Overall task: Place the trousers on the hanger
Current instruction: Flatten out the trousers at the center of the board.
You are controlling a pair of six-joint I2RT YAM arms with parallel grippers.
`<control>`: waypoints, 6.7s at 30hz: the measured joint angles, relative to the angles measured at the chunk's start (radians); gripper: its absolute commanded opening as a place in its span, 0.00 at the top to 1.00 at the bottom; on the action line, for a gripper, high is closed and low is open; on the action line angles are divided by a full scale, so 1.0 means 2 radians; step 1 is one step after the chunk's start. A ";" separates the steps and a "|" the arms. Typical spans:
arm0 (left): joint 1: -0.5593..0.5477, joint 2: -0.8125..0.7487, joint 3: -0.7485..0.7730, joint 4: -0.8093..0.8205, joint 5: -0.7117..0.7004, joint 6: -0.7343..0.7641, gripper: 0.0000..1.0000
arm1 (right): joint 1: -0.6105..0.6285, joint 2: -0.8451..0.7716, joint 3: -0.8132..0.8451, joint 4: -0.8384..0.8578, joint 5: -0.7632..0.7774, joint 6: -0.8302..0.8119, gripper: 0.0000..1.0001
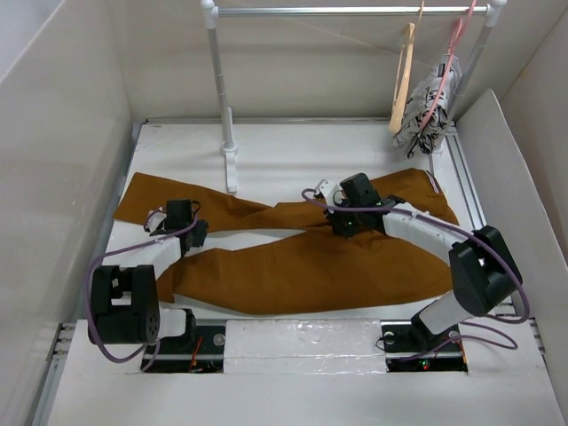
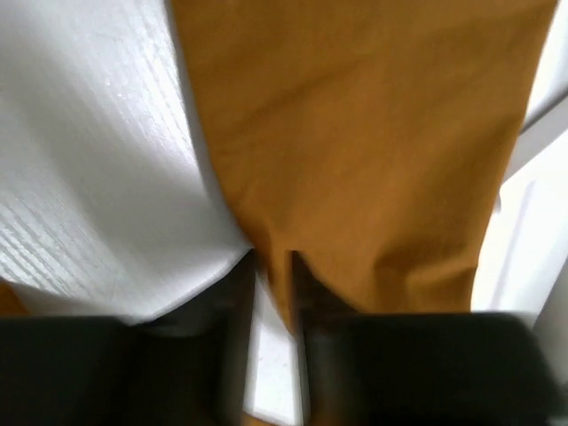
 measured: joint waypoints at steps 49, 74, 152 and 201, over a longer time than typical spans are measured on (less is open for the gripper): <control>-0.026 0.249 0.527 -0.242 -0.022 0.377 0.24 | -0.086 -0.094 0.012 -0.087 -0.033 0.003 1.00; -0.174 0.200 0.230 0.017 0.104 0.279 0.27 | -0.532 0.151 0.132 0.000 -0.149 0.075 0.16; -0.013 0.081 0.141 -0.257 -0.095 0.248 1.00 | -0.101 -0.239 -0.064 0.037 -0.133 0.097 0.63; 0.142 0.237 0.286 -0.150 -0.030 0.276 1.00 | -0.175 -0.242 -0.057 -0.068 -0.042 0.054 0.42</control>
